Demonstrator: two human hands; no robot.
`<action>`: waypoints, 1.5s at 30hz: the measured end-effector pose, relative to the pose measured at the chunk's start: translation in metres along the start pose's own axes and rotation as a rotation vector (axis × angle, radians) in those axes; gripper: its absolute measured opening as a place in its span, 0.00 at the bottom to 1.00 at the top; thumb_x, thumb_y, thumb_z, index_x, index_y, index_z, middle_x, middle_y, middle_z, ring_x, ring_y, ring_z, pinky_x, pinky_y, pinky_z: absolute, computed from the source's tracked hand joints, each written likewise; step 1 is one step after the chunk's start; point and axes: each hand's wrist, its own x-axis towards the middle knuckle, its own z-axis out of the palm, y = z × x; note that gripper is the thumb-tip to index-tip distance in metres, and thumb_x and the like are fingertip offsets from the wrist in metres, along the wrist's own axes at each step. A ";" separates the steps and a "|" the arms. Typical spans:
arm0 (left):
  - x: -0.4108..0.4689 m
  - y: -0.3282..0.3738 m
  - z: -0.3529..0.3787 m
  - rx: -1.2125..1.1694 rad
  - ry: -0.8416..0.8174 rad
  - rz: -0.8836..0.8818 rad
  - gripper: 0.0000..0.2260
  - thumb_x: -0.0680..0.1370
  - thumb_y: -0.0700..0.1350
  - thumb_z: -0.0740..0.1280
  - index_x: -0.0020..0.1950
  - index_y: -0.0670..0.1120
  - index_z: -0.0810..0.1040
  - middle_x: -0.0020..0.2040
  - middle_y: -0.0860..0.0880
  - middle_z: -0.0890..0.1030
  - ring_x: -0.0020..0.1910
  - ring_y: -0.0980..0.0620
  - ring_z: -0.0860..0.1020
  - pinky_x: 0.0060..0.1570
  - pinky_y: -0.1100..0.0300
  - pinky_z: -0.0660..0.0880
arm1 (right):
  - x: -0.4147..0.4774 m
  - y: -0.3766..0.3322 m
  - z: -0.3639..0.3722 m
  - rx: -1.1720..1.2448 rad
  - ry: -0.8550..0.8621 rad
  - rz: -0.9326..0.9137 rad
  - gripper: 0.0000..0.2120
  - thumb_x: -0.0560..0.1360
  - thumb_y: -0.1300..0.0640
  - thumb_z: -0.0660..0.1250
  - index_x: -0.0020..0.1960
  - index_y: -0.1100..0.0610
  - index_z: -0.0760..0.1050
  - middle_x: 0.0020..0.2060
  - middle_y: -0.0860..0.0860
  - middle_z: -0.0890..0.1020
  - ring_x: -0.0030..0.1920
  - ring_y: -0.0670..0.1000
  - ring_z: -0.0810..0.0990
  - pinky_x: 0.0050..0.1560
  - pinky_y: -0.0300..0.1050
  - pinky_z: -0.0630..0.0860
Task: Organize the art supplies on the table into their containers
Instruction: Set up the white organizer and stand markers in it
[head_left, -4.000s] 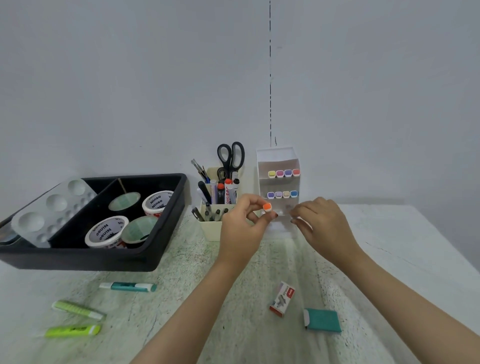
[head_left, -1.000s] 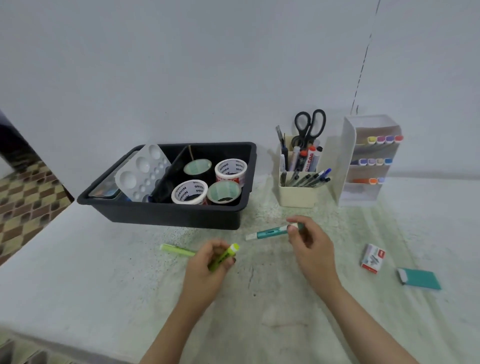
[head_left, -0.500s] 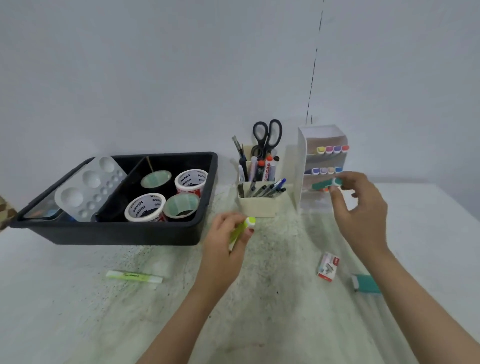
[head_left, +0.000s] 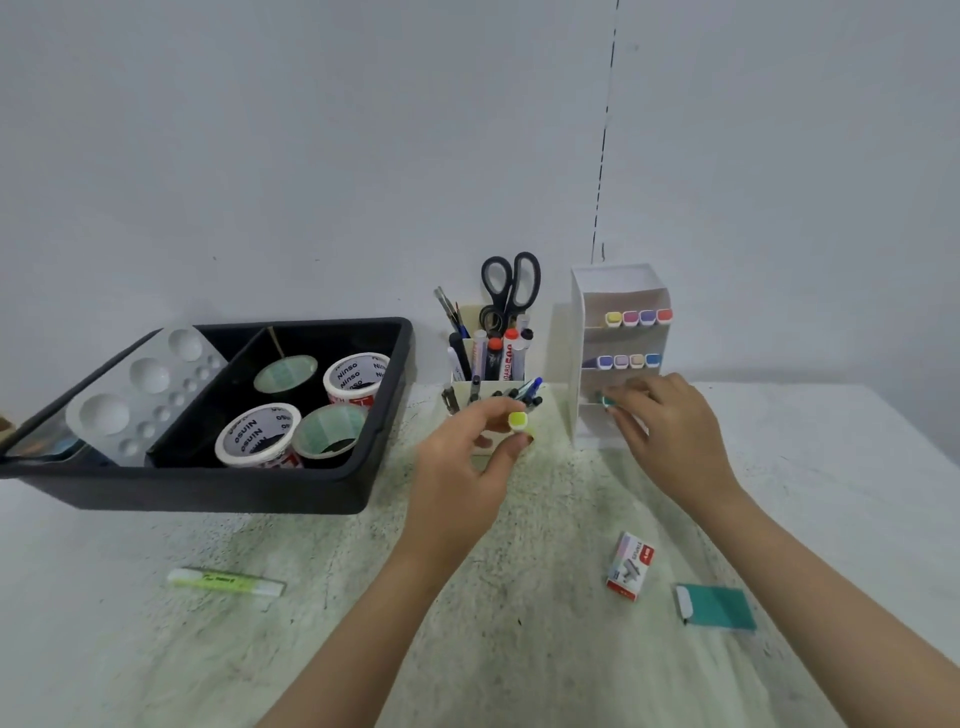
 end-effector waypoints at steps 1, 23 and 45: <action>0.001 0.001 0.004 0.008 -0.002 0.008 0.11 0.73 0.39 0.71 0.54 0.50 0.79 0.47 0.57 0.82 0.45 0.59 0.79 0.45 0.64 0.77 | 0.000 -0.001 0.001 -0.002 0.023 0.015 0.06 0.69 0.65 0.73 0.46 0.59 0.83 0.41 0.56 0.79 0.37 0.56 0.75 0.36 0.41 0.67; 0.022 -0.018 0.100 0.223 -0.075 -0.003 0.05 0.76 0.40 0.68 0.51 0.44 0.78 0.38 0.48 0.82 0.36 0.49 0.79 0.35 0.50 0.77 | -0.055 0.014 -0.005 0.155 -0.113 0.272 0.30 0.73 0.62 0.69 0.71 0.49 0.66 0.70 0.58 0.68 0.64 0.58 0.71 0.60 0.53 0.70; 0.038 -0.030 0.129 0.268 -0.179 -0.060 0.04 0.78 0.38 0.63 0.52 0.41 0.74 0.40 0.44 0.82 0.37 0.44 0.80 0.35 0.51 0.76 | -0.036 0.008 -0.003 0.740 -0.248 0.598 0.32 0.79 0.63 0.60 0.72 0.39 0.50 0.59 0.60 0.78 0.57 0.64 0.73 0.58 0.36 0.63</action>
